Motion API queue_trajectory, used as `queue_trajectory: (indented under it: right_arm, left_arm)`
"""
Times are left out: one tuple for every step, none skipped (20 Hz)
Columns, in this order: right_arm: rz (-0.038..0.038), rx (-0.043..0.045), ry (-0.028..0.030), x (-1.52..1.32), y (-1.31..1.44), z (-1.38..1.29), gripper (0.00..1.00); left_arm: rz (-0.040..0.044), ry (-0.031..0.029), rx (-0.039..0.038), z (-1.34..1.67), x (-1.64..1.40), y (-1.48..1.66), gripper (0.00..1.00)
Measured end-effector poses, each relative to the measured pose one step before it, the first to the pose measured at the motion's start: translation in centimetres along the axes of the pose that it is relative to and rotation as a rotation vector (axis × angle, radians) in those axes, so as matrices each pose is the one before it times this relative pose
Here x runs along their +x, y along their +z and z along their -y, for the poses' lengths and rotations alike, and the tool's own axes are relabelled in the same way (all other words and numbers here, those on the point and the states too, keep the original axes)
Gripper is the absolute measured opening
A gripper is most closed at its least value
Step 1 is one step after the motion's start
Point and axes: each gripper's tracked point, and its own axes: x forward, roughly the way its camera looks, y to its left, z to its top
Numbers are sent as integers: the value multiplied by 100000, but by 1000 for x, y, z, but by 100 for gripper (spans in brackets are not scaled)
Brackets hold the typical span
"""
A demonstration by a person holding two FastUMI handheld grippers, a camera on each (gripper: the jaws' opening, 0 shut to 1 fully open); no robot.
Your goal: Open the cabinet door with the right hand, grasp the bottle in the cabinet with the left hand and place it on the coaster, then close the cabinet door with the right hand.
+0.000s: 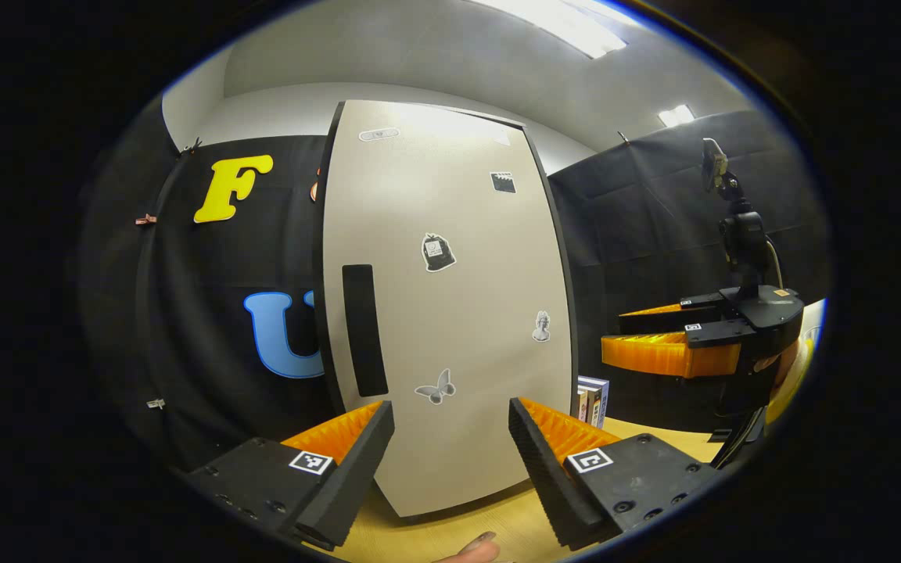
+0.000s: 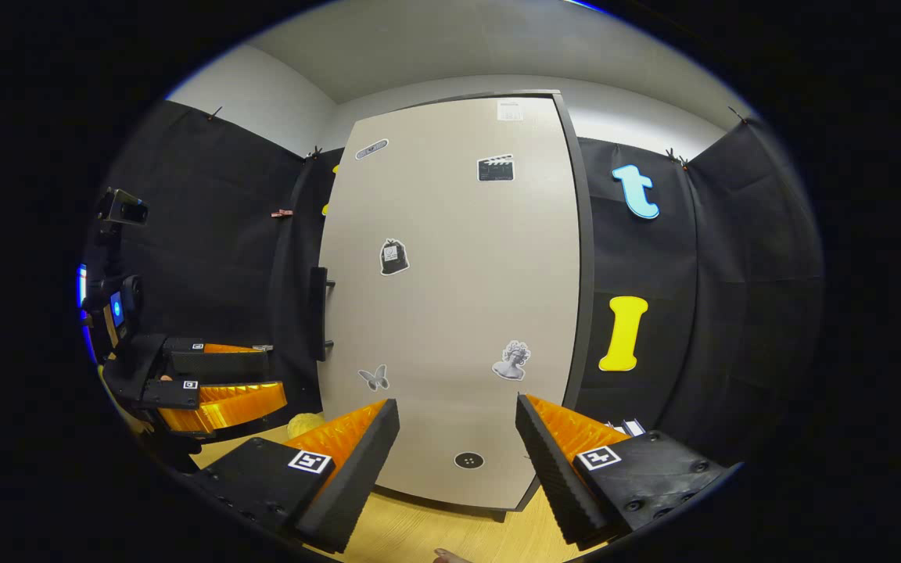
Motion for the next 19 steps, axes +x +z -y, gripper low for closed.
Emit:
queue_trajectory:
  right_arm:
    - [124,121,56,-77,83,-3,98]
    - [75,128,82,-99,98,27,98]
    - [-21,98,38,-53,15,6,98]
    - [44,11,-1,-21,20,-7,98]
    - [-21,-87,-122,-79,-19,68,98]
    - [-58,-123,-92,-82,34,20,98]
    - [28,-49,-48,-127,48,1,98]
    - [-31,-31,-42,174,-59,86,98]
    - [-39,2,128,-4,1,-27,98]
    - [-3,-49,176,-31,27,-124,98]
    - [-4,-171,-25,-40,26,64,98]
    - [-126,-333,-93,-91,24,-40,98]
    - [-348,-355,-50,-4,-108,22,98]
    - [-301,-314,-30,-103,-95,-13,98]
    - [-367,-364,-84,19,-33,-17,98]
    - [-211,-358,-188,-103,-16,71,98]
    - [72,-164,44,-81,51,-15,98]
    - [173,-82,209,3,93,-130,98]
    - [388,-47,191,-40,142,-86,98]
  left_arm:
    - [25,0,56,-36,-23,-46,93]
    - [57,191,187,-125,-11,82,93]
    - [102,165,113,-20,47,-98,93]
    - [181,-94,-44,-25,-19,85,93]
    - [240,-87,-44,77,35,-41,93]
    - [139,-240,-42,46,-5,37,93]
    - [148,-312,176,143,64,-14,93]
    - [186,-174,432,30,12,23,93]
    - [18,-71,498,77,56,-46,93]
    - [143,60,268,9,71,32,93]
    - [165,67,-54,59,96,-65,93]
    - [207,33,-188,13,60,65,93]
    - [160,132,-139,69,-23,1,93]
    - [-22,-5,-122,-4,-22,14,93]
    - [-23,76,-30,100,108,-75,93]
    - [-108,31,-10,-6,41,-20,93]
    - [-80,108,-83,35,-13,-98,93]
    - [50,133,-278,-27,22,-13,93]
    - [170,26,-386,-19,33,-92,93]
